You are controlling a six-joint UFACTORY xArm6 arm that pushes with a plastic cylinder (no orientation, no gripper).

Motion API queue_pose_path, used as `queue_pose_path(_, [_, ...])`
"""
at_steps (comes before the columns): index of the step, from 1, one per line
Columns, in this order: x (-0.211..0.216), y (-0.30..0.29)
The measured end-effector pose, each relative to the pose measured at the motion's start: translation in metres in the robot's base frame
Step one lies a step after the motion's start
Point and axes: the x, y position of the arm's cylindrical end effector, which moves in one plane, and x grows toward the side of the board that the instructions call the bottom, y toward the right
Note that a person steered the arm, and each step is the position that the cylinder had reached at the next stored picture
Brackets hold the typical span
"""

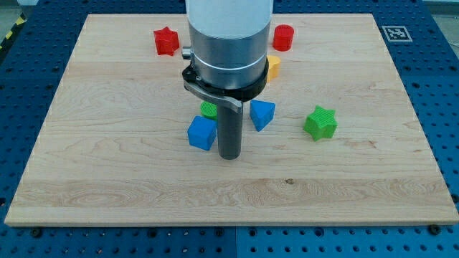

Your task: Slide the blue cube left and up a bit

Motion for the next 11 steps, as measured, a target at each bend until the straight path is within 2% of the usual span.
queue_pose_path(3, [-0.012,-0.025])
queue_pose_path(5, [-0.013,-0.078])
queue_pose_path(11, [-0.04,-0.105])
